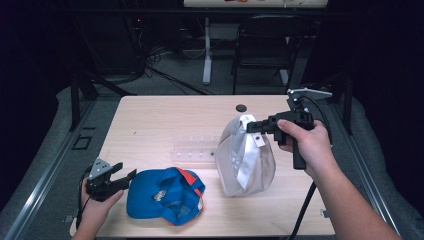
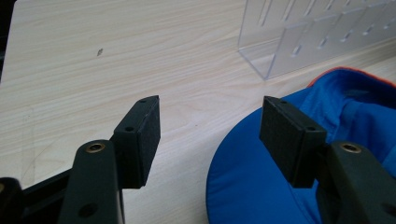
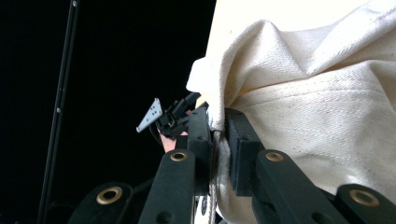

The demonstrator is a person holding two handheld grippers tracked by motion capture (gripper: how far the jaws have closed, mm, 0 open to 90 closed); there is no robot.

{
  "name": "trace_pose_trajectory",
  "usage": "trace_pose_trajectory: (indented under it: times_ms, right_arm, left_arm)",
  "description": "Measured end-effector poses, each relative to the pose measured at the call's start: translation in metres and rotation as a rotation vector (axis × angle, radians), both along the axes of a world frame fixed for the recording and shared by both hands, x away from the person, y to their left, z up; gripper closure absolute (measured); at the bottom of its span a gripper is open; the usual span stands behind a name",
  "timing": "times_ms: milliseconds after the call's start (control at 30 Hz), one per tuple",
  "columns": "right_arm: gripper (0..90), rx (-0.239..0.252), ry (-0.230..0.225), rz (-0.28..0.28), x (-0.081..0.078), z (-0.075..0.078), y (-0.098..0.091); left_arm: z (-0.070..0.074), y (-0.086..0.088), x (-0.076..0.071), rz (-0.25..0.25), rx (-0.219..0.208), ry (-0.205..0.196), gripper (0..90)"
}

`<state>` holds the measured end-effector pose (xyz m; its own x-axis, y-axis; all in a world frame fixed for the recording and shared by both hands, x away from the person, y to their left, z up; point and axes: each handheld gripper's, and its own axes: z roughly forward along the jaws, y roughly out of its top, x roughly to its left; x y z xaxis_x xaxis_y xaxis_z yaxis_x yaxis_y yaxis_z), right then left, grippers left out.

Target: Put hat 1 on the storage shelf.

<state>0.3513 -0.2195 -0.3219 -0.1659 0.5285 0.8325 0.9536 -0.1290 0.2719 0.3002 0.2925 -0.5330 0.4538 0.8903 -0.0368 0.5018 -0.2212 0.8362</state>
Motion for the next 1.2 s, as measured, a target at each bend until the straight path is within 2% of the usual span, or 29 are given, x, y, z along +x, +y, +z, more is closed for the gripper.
trace_pose_trajectory:
  times_ms: [33,100,167,267,400,533,567,667,700,733,767,900,933,1000,1200]
  right_arm:
    - [81.5,0.005,-0.006,-0.015,0.003,0.003,0.001]
    - [81.4,0.006,-0.01,-0.019,0.006,0.007,0.002]
    - [81.5,0.013,-0.016,-0.026,0.009,0.01,0.004]
    - [81.5,0.02,-0.022,-0.03,0.012,0.013,0.005]
    - [81.5,0.021,-0.024,-0.043,0.019,0.016,0.009]
    - [81.5,0.037,-0.026,-0.055,0.028,0.02,0.016]
    - [81.5,0.041,-0.029,-0.058,0.03,0.02,0.018]
    - [81.5,0.051,-0.028,-0.062,0.035,0.023,0.023]
    - [81.5,0.052,-0.031,-0.066,0.037,0.023,0.025]
    - [81.5,0.052,-0.028,-0.066,0.039,0.023,0.026]
    - [81.5,0.055,-0.03,-0.064,0.04,0.024,0.028]
    - [81.5,0.062,-0.031,-0.071,0.047,0.025,0.037]
    - [81.5,0.062,-0.031,-0.071,0.047,0.025,0.037]
    - [81.5,0.059,-0.033,-0.078,0.052,0.025,0.043]
    - [81.5,0.071,-0.026,-0.094,0.063,0.021,0.052]
  left_arm:
    - [0.002,0.0,0.0,-0.012,-0.005,0.012,40.8]
    - [0.004,-0.002,0.0,-0.026,-0.003,0.005,46.4]
    - [0.007,-0.006,0.0,-0.039,0.001,0.001,47.8]
    - [0.01,-0.01,0.0,-0.041,0.005,-0.01,47.8]
    - [0.018,-0.019,0.001,-0.064,-0.018,-0.019,47.5]
    - [0.027,-0.03,0.001,-0.084,-0.004,-0.035,46.0]
    - [0.031,-0.036,0.001,-0.107,0.0,-0.036,45.9]
    - [0.035,-0.043,0.003,-0.123,0.006,-0.038,45.4]
    - [0.039,-0.05,0.004,-0.14,0.003,-0.04,45.3]
    - [0.039,-0.05,0.004,-0.14,0.003,-0.04,45.3]
    - [0.041,-0.058,0.006,-0.169,-0.012,-0.055,45.8]
    - [0.048,-0.076,0.01,-0.204,0.009,-0.067,45.4]
    - [0.048,-0.076,0.01,-0.204,0.009,-0.067,44.8]
    - [0.051,-0.09,0.012,-0.232,0.031,-0.078,44.6]
    - [0.054,-0.107,0.017,-0.25,0.049,-0.085,44.1]
